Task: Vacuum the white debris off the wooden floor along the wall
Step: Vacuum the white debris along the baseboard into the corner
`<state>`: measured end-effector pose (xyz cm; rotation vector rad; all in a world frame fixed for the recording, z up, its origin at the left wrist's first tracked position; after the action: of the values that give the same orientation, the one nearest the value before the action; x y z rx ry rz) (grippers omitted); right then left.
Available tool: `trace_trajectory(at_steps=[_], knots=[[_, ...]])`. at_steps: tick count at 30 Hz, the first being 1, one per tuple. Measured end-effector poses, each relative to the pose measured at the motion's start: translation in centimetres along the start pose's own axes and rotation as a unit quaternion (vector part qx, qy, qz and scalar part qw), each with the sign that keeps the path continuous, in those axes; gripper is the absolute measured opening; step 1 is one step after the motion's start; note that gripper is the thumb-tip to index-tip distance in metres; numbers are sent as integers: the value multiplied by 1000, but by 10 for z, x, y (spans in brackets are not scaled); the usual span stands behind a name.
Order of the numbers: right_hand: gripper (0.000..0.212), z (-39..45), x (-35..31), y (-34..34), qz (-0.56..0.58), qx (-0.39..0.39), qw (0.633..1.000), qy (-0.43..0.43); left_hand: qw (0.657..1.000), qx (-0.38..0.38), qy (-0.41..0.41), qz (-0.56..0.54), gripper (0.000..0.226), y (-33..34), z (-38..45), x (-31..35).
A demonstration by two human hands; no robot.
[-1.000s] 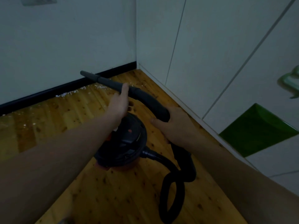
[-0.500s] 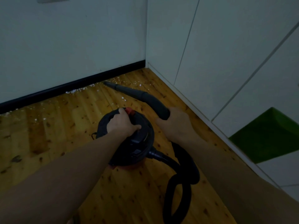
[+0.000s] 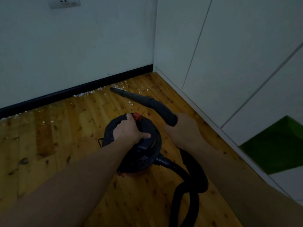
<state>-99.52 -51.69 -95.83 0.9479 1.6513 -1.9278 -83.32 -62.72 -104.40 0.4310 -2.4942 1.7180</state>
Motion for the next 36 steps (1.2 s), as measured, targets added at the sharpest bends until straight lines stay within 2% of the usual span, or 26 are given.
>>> trace_trajectory(at_steps=[3, 6, 9, 12, 15, 19, 25, 30, 33, 36], knots=[[24, -1, 3, 0, 0, -1, 1000, 7, 1000, 5, 4, 9, 103, 0, 2, -2], [27, -3, 7, 0, -7, -9, 1000, 11, 1000, 5, 10, -5, 74, -3, 10, -4], [30, -2, 9, 0, -1, -9, 1000, 19, 993, -58, 20, -97, 48, -2, 28, -5], [31, -1, 9, -1, 3, -9, 1000, 25, 977, -136, 46, -155, 38, -3, 37, -4], [27, -1, 8, -2, 8, -8, 1000, 29, 978, -164, 51, -116, 38, -7, 32, -3], [19, -3, 5, -2, 19, -13, 999, 30, 986, -140, 34, -80, 37, -10, 27, -10], [31, -7, 0, 1, 22, -16, 998, 51, 990, -129, 32, -57, 48, -17, 19, -31], [18, -15, -7, 11, 53, -15, 996, 74, 990, -131, 24, -49, 46, -16, 5, -54], [28, -23, -6, 20, 103, -21, 988, 116, 989, -129, 25, -64, 43, -12, -3, -72], [19, -34, -2, 29, 207, -37, 957, 200, 990, -113, 31, -82, 41, -9, -5, -84]])
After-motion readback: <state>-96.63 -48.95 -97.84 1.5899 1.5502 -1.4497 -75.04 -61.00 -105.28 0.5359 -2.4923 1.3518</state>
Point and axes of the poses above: each hand's wrist, its own z-axis towards the middle knuckle, its own y-axis out of the palm, x = y × z, the point moved 5 cm from there along z, towards the middle knuckle, and after that the axes turned 14 degrees about -y, right-handed, at the moved point
